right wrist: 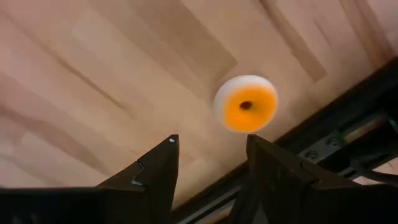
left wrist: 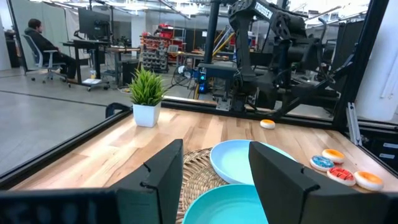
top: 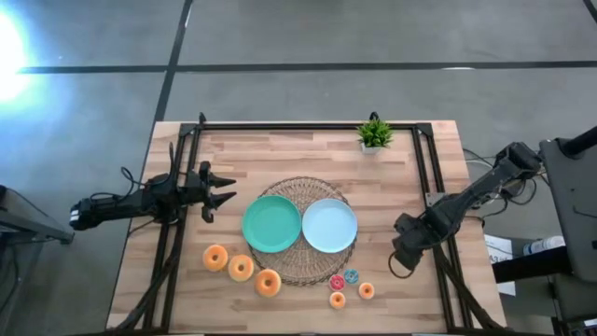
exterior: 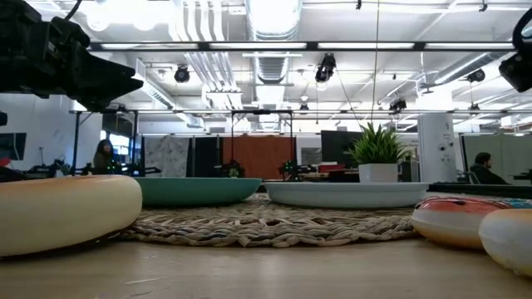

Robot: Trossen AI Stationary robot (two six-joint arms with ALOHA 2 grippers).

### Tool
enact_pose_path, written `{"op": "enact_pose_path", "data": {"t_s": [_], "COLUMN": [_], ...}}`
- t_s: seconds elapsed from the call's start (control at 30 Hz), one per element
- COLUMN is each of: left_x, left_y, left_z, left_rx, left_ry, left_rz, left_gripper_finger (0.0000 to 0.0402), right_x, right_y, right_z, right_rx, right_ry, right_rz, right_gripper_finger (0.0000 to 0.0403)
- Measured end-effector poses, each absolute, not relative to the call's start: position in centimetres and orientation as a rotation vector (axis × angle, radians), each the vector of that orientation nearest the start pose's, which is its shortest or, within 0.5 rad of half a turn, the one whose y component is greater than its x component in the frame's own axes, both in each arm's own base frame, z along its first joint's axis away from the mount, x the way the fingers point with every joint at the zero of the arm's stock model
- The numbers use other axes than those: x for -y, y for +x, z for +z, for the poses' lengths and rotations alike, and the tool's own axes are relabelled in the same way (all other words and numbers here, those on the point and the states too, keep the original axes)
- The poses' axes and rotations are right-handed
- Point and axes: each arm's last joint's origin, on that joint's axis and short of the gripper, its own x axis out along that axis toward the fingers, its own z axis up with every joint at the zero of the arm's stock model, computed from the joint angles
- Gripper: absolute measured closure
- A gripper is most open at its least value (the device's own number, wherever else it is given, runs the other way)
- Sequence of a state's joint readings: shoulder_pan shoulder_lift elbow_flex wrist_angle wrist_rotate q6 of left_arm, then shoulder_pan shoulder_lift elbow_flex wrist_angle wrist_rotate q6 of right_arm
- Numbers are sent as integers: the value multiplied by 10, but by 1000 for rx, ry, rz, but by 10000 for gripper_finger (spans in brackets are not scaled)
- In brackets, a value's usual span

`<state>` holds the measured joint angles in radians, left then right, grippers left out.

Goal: Pick & Place donuts
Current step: Put the small white donut on the light blue plate

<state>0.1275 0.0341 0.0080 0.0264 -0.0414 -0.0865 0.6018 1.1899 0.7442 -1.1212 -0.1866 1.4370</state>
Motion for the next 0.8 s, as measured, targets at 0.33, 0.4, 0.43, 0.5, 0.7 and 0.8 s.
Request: {"op": "enact_pose_path", "data": {"t_s": [0.33,0.4,0.43,0.5,0.7,0.8], "left_x": [-14,-14,-14,-14,-14,-14], "left_y": [98,98,98,98,98,98], "left_z": [166,166,166,166,166,166], "left_rx": [8,8,8,8,8,8], "left_ry": [-86,-86,-86,-86,-87,-86], "left_rz": [169,169,169,169,169,169], "left_gripper_finger": [243,243,243,243,243,243], "right_x": [-97,-97,-99,-101,-99,-101], "right_y": [134,134,136,140,137,139], "right_z": [177,169,167,165,151,147], "right_rx": [-1672,-1667,-1659,-1641,-1680,-1685], "right_ry": [790,807,819,835,781,789], "right_rz": [-722,-748,-746,-737,-784,-770], "right_gripper_finger": [159,156,156,159,180,183]}}
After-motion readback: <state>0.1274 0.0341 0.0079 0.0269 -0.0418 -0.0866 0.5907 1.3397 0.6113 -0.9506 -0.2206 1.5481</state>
